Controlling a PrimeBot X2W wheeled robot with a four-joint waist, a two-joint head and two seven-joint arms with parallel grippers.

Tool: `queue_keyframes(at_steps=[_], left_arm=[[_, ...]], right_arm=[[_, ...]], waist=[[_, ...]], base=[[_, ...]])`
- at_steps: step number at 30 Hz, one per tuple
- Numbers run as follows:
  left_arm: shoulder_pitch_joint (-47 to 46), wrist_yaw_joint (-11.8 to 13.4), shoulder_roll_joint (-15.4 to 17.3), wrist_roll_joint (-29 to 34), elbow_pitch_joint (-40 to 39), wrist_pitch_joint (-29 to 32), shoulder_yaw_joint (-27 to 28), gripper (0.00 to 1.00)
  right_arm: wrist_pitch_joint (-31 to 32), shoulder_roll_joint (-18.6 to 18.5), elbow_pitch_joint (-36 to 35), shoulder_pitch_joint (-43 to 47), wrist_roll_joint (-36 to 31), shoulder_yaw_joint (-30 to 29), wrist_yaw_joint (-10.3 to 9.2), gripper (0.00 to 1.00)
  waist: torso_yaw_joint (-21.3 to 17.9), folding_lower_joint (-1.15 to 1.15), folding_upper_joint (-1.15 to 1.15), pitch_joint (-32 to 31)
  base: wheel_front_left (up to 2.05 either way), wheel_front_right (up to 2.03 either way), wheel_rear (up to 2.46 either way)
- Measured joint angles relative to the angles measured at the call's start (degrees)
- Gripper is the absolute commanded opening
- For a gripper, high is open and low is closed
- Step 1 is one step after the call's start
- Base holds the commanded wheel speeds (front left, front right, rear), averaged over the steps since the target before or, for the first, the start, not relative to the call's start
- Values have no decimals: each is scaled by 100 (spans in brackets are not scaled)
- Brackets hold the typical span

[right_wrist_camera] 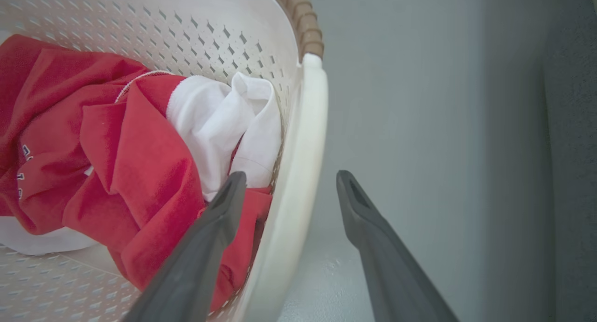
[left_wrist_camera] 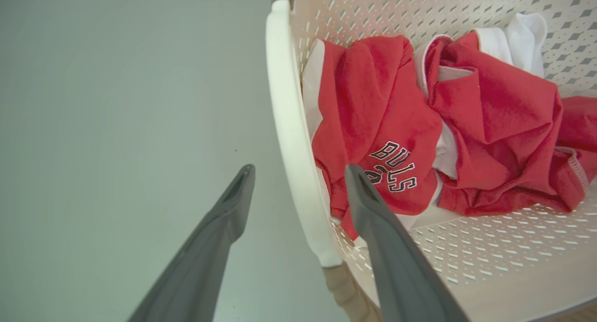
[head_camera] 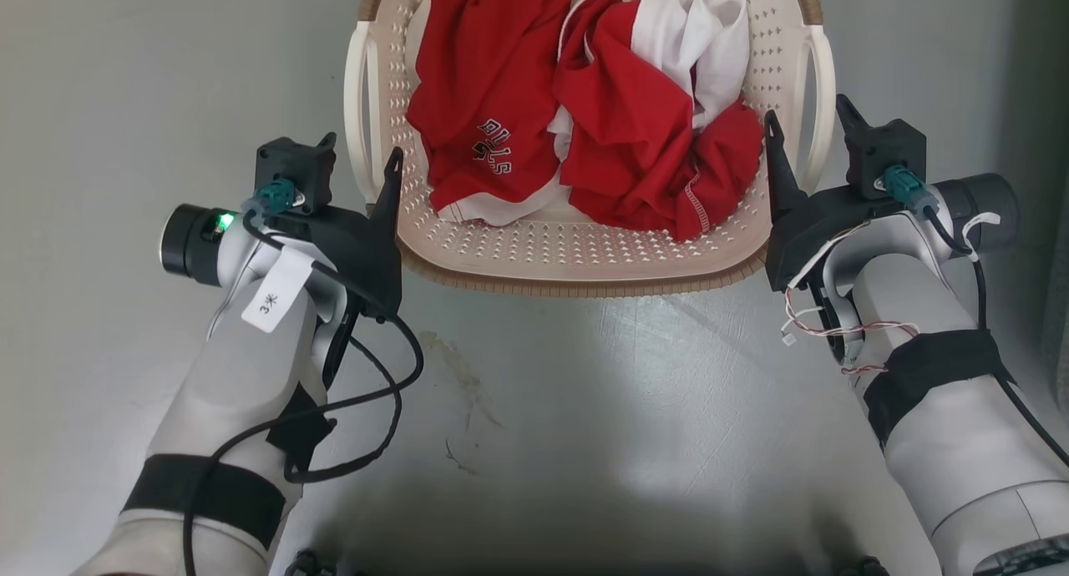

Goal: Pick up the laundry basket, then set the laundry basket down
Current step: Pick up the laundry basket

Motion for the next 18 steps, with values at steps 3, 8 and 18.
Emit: queue_keyframes(at_steps=[3, 8, 18], left_arm=[[-91, -2, -5, -5, 97, -27, -42, 100], [-199, -52, -8, -55, 250, -67, -78, 78], [-278, -103, -42, -438, 355, -103, -367, 0]], right_arm=[[-15, 3, 109, -64, 8, -1, 16, 100], [-56, 10, 298, -96, 16, 4, 24, 100], [-109, 105, 598, -380, 68, 87, 76, 0]], waist=[[-6, 0, 0, 39], [3, 0, 0, 80], [-17, 0, 0, 146]], base=[[0, 0, 0], [0, 0, 0], [0, 0, 0]])
